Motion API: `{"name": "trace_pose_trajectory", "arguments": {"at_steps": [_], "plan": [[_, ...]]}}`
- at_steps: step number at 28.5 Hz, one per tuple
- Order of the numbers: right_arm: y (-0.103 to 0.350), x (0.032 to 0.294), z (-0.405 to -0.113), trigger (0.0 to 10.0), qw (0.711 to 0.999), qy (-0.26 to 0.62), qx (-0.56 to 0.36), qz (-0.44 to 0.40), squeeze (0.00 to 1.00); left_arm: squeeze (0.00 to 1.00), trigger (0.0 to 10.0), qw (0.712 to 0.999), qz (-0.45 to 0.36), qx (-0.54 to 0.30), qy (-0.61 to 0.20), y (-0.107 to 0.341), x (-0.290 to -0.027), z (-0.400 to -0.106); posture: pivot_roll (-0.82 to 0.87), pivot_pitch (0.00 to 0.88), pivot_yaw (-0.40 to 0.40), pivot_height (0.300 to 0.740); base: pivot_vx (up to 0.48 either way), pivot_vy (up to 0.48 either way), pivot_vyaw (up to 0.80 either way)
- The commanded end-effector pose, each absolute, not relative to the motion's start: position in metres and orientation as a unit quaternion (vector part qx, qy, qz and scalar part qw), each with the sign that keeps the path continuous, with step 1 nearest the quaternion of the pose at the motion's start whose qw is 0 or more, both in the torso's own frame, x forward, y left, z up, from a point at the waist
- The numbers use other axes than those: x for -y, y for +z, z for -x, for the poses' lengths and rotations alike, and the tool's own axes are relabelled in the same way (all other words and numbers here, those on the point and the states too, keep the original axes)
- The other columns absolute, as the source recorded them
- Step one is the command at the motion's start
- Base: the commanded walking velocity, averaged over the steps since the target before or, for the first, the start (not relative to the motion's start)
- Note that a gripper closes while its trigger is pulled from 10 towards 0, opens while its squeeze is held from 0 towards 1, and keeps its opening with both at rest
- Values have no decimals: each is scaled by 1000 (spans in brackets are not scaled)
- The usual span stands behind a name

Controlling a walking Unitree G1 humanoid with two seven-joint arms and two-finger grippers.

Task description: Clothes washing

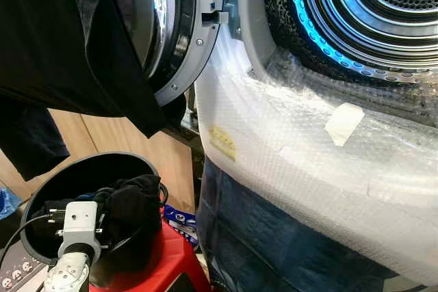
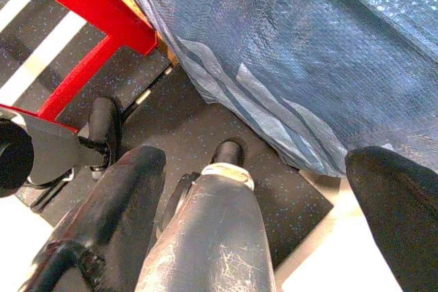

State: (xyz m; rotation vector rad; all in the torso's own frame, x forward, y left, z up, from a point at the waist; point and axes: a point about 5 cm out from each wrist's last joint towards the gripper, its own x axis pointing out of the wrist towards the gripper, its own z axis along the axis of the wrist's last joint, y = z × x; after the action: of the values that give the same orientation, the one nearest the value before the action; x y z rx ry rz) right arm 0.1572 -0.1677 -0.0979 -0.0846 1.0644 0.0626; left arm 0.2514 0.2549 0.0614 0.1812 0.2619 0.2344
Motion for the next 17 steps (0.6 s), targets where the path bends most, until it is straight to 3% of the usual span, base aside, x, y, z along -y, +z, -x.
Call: {"name": "trace_pose_trajectory", "arguments": {"at_steps": [1,17], "plan": [[-99,168,-155,10000,859,28,-509,39,0,0,0,979,-87,-150,110,53,-252,-250,139,45,3,740,0,0,0],[-98,168,-157,10000,861,31,-505,46,0,0,0,981,-69,-149,101,52,-248,-253,142,56,1,740,0,0,0]]}}
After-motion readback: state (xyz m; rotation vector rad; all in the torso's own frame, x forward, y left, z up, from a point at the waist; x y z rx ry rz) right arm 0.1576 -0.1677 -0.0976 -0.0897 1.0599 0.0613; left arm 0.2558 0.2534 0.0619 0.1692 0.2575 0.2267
